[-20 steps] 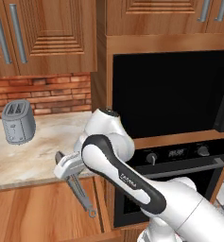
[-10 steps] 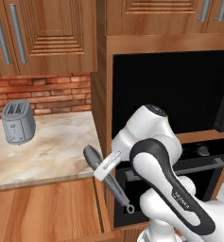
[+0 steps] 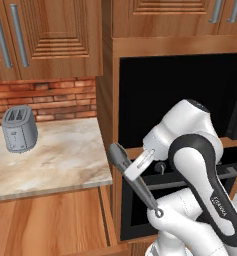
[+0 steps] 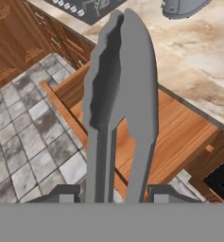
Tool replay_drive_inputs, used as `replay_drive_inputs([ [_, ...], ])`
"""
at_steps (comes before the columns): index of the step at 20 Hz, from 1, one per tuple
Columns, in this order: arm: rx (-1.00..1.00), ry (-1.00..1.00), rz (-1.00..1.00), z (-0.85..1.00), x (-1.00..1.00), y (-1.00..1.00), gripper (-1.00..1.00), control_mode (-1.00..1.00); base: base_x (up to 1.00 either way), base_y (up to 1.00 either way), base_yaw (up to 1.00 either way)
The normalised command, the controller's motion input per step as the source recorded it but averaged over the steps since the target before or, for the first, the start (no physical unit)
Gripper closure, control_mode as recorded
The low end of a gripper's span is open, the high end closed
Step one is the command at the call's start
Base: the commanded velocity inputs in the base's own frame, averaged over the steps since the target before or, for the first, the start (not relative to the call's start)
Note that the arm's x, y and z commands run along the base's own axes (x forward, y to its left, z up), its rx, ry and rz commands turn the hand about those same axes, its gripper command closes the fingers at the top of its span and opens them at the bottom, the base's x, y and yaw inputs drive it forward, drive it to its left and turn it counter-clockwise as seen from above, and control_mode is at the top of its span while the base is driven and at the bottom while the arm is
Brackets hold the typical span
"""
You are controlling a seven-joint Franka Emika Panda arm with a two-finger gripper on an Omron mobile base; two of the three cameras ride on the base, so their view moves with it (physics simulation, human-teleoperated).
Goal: Take the tongs from the drawer on the left and place them on the dining counter next to the tray containing the hot dog.
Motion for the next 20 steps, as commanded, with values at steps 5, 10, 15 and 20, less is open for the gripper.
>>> replay_drive_inputs([
  [5, 0.0, 0.03, 0.0, 0.09, 0.0, -0.31, 1.0, -1.0, 0.0, 0.0, 0.0],
  [10, 0.0, 0.0, 0.0, 0.0, 0.0, -0.28, 1.0, -1.0, 0.0, 0.0, 0.0],
  [15, 0.0, 0.0, 0.0, 0.0, 0.0, 0.0, 1.0, -1.0, 0.0, 0.0, 0.0],
  [20, 0.0, 0.0, 0.0, 0.0, 0.0, 0.0, 1.0, -1.0, 0.0, 0.0, 0.0],
])
